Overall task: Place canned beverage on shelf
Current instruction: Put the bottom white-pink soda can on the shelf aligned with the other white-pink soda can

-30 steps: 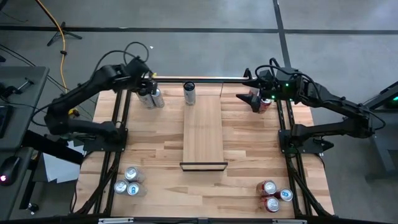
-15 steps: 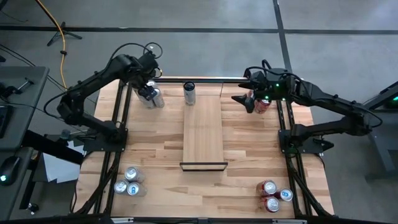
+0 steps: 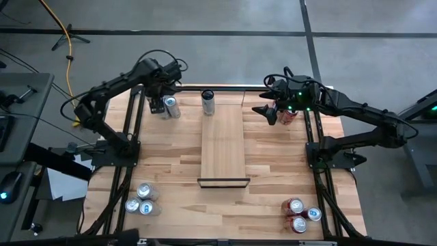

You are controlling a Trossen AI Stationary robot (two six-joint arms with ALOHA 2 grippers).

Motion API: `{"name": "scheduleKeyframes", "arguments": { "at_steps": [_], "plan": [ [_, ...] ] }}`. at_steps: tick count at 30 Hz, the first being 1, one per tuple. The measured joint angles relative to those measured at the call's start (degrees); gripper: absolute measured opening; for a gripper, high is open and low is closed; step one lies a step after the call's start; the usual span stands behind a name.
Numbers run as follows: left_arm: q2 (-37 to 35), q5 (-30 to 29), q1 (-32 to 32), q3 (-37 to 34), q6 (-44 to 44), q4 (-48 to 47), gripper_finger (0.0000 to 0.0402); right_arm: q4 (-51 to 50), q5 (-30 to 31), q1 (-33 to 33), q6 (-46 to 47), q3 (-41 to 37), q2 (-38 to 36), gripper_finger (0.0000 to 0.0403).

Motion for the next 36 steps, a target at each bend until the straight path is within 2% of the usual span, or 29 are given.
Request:
{"name": "scheduleKeyframes", "arguments": {
  "at_steps": [8,12,18,26,30,36],
  "plan": [
    [0.1,1.6,1.0,-0.1,12.0,2.5,0.0294,0.0,-0.1,0.0,0.5,0.0,0.0,0.0344],
    [0.0,4.4,2.0,-2.4,13.0,2.7,0.0294,0.0,-0.1,0.0,0.9,0.0,0.0,0.0344],
    [0.1,2.3,1.9,-6.7,14.8,5.5,0.0294,0.0,-0.1,0.0,0.9,0.0,0.0,0.0344],
    [0.1,2.2,1.8,-7.6,14.3,7.3,0.029,0.0,-0.1,0.0,1.0,0.0,0.0,0.0344],
    [0.1,2.2,1.9,-7.6,14.7,7.5,0.0258,0.0,-0.1,0.0,1.6,0.0,0.0,0.0344],
    [-0.1,2.4,1.9,-7.4,13.3,7.7,0.0166,0.0,-0.1,0.0,2.0,0.0,0.0,0.0344]
  ]
}}
